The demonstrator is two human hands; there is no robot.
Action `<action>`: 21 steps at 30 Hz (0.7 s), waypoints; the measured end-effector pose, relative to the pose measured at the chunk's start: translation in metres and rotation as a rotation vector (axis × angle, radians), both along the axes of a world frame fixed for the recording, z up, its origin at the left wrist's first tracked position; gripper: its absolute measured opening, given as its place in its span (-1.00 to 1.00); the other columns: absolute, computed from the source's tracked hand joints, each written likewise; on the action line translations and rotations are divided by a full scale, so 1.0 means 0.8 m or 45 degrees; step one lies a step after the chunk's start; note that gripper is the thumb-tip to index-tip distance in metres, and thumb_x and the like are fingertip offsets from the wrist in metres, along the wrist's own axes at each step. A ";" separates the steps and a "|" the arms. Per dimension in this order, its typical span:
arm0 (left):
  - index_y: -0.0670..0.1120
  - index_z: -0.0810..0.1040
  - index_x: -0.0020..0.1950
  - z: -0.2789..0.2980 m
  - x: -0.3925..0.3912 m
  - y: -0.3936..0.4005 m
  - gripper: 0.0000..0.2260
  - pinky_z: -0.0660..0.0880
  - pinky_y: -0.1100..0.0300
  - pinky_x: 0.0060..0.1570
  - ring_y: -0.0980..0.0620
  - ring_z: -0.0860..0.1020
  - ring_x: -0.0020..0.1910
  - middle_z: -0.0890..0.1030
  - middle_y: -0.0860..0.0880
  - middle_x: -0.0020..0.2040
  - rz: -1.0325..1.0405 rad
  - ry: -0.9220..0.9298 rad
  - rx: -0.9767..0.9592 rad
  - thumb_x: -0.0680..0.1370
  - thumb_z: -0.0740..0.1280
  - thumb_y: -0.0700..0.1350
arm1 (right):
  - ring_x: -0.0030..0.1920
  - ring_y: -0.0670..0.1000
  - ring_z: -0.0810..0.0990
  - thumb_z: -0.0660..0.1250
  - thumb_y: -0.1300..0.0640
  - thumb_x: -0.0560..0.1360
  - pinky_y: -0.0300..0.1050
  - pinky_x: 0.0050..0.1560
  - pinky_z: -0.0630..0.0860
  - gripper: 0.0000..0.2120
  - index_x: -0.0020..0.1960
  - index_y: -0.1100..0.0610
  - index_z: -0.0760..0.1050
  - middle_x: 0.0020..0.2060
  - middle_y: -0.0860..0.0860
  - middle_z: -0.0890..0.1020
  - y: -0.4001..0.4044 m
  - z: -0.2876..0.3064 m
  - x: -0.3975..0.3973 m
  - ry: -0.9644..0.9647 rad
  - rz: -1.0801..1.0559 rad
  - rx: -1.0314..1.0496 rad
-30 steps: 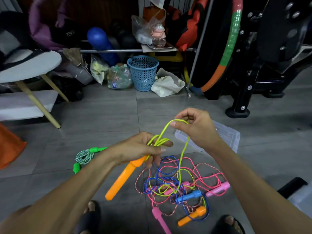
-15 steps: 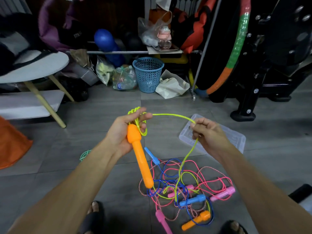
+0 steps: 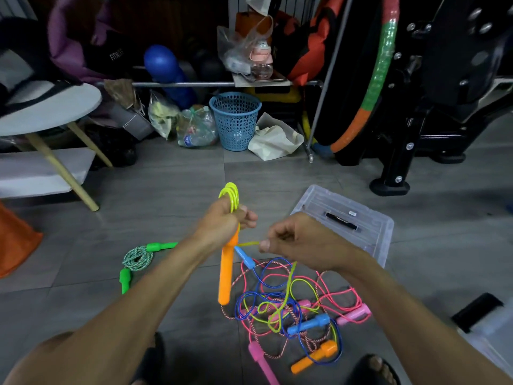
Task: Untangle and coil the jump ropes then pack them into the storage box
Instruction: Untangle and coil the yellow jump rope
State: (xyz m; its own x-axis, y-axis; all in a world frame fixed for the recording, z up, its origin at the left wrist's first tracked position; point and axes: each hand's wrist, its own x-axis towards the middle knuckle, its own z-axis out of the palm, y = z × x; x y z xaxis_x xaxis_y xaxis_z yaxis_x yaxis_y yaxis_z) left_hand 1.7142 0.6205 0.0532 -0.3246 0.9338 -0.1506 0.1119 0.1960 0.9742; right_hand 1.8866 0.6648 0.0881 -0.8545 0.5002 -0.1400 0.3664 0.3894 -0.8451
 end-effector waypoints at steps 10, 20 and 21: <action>-0.13 0.51 -0.15 0.003 0.010 -0.015 -0.71 0.52 0.09 -0.12 0.00 0.63 -0.34 0.68 -0.03 -0.27 -0.583 0.134 -0.284 0.62 0.14 0.01 | -0.39 -0.10 0.42 0.39 0.25 0.46 -0.18 -0.32 0.38 -0.84 -0.21 0.02 0.58 -0.39 0.06 0.58 0.038 0.010 0.028 0.398 -0.613 0.202; -0.11 0.61 0.08 0.033 0.016 -0.029 -0.77 0.37 0.31 -0.57 0.11 0.40 -0.57 0.43 -0.13 -0.44 -0.686 -0.568 -0.104 0.53 0.23 -0.10 | -0.49 -0.03 0.21 0.48 0.06 0.40 -0.14 -0.45 0.17 -0.82 -0.24 0.11 0.53 -0.54 0.00 0.29 0.053 -0.012 0.014 0.481 -0.746 0.221; -0.12 0.58 0.15 0.034 0.011 -0.028 -0.75 0.34 0.33 -0.57 0.12 0.38 -0.58 0.41 -0.08 -0.46 -0.619 -0.654 -0.038 0.54 0.23 -0.09 | -0.50 -0.03 0.20 0.48 0.06 0.39 -0.16 -0.46 0.16 -0.81 -0.18 0.14 0.53 -0.55 -0.02 0.27 0.058 -0.018 0.017 0.442 -0.733 0.168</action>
